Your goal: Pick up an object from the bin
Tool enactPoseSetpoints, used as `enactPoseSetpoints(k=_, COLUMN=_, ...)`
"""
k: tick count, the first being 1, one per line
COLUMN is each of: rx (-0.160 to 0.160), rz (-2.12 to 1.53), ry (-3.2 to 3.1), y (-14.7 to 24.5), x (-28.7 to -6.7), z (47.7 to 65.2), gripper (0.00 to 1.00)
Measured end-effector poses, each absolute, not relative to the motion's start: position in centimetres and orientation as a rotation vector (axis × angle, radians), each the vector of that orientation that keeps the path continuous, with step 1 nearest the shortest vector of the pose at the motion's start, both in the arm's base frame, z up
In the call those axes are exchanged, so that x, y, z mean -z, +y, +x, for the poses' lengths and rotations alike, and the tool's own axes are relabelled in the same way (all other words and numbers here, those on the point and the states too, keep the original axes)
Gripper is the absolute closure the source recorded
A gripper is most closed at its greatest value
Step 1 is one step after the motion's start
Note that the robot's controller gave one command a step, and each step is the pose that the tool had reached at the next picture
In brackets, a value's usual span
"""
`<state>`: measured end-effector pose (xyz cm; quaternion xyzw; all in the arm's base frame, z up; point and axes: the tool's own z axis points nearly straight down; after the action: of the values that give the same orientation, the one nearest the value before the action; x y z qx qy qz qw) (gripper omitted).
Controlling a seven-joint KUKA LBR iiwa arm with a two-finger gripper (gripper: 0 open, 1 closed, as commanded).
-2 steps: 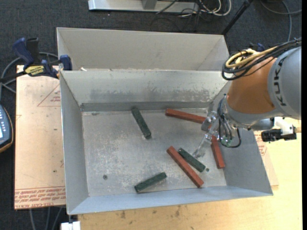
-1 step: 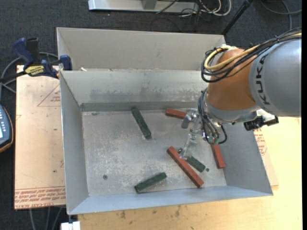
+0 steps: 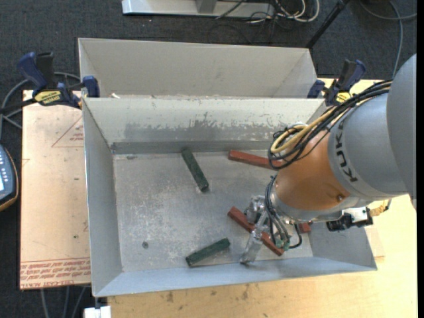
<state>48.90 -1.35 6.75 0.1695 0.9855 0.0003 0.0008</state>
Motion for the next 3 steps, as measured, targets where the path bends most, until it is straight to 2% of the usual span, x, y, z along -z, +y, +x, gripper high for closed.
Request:
enactPoseSetpoints(k=1, rx=-0.002, rz=0.528, ry=3.09, y=-1.4, x=-7.2, z=49.2, gripper=1.0)
enactPoseSetpoints(k=2, rx=-0.002, rz=0.503, ry=3.09, y=-2.6, x=-19.9, z=49.9, gripper=1.0)
enactPoseSetpoints(k=3, rx=-0.001, rz=0.502, ry=3.099, y=-2.5, x=-19.5, z=49.8, gripper=0.0)
